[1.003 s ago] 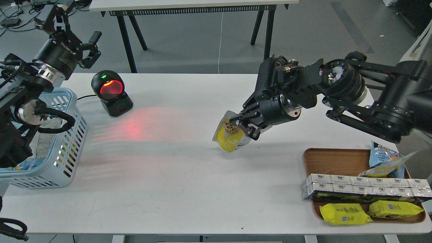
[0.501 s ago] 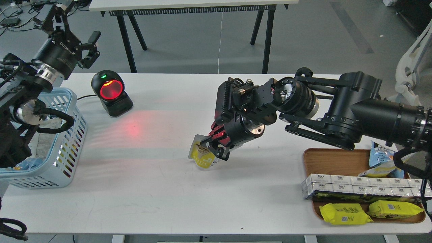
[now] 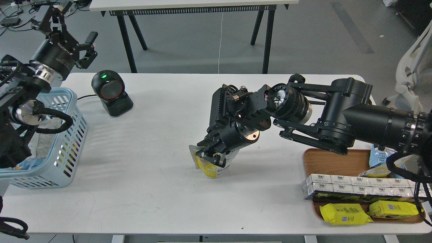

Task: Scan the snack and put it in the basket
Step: 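Carry the yellow snack bag with the right gripper to the table center, then release the bag on the table and retract the right gripper, then reach the left gripper down and grasp the yellow snack bag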

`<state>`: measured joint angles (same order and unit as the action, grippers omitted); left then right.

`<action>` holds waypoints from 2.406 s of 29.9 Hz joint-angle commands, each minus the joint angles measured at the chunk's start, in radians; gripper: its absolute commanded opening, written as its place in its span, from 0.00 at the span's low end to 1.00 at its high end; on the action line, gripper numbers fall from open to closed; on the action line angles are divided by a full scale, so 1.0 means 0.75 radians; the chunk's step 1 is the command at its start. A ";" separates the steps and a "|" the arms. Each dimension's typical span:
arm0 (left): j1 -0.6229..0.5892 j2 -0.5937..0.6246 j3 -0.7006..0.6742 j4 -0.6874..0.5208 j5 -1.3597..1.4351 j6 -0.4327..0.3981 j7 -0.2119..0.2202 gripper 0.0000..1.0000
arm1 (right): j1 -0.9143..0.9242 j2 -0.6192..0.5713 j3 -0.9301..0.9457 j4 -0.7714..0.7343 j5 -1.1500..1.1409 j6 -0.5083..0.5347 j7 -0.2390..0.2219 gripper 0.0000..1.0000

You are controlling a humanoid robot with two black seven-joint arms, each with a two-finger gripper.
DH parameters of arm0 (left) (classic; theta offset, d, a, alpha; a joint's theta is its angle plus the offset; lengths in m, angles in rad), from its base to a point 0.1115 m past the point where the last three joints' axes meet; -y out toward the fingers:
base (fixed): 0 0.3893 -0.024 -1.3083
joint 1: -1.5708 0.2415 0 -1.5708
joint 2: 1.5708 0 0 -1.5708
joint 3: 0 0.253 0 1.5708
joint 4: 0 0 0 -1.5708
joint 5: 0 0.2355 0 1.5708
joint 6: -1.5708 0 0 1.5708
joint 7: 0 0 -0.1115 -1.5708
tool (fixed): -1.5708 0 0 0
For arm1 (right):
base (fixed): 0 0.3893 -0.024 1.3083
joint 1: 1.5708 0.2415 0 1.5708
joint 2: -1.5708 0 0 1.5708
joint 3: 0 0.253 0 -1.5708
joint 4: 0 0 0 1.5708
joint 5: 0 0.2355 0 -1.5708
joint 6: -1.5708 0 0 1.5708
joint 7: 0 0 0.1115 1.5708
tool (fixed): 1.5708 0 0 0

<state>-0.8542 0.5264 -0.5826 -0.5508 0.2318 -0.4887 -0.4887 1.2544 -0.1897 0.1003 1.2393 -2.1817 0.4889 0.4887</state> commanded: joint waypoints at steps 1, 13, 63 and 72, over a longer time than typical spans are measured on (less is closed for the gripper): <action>-0.004 0.002 0.000 0.000 0.000 0.000 0.000 1.00 | -0.004 0.006 0.036 -0.004 0.000 0.000 0.000 0.98; -0.094 0.012 -0.017 0.029 -0.006 0.000 0.000 1.00 | 0.011 -0.048 0.373 -0.376 0.746 0.000 0.000 0.98; -1.626 -0.178 2.020 -1.335 0.924 0.116 0.000 0.96 | -0.582 -0.361 0.504 -0.615 2.823 0.000 0.000 0.98; -1.540 -0.379 2.033 -1.241 0.908 0.224 0.000 0.95 | -0.587 -0.424 0.511 -0.601 2.827 0.000 0.000 0.98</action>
<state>-2.0346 0.2749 0.9418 -1.5135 0.9182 -0.3422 -0.4888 0.8174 -0.4930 0.4824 0.7870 -0.0621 0.4887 0.4888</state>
